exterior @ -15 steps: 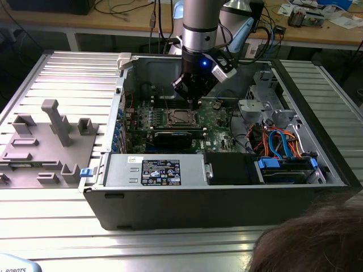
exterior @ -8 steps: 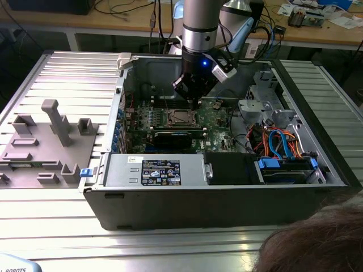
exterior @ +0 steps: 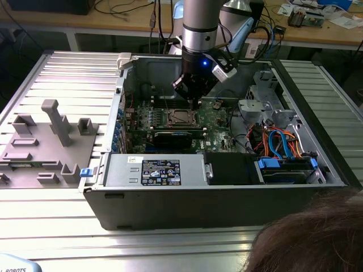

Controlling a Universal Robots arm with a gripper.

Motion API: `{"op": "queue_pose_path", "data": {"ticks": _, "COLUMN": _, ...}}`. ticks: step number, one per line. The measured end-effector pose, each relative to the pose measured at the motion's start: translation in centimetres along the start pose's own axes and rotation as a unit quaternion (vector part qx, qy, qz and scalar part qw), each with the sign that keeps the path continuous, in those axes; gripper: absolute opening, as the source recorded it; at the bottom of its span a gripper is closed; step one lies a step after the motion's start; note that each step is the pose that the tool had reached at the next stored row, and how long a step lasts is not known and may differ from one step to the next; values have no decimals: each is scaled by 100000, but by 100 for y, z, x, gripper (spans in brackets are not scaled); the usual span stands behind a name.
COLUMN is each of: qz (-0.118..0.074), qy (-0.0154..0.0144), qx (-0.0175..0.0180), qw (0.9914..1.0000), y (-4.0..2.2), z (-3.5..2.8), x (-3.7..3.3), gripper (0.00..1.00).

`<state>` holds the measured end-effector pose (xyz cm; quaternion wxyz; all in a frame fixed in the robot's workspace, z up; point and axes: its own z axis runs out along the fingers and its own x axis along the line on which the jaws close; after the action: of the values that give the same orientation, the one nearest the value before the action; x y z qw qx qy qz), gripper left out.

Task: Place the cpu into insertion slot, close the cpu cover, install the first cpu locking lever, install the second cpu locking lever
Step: 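Install the first cpu locking lever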

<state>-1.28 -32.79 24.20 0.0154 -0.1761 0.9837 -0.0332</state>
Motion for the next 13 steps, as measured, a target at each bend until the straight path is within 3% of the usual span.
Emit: {"op": "queue_pose_path", "data": {"ticks": 13, "qz": -718, "qy": -48, "qx": -14, "qw": 99997, "y": 0, "z": 0, "x": 0, "gripper": 11}}
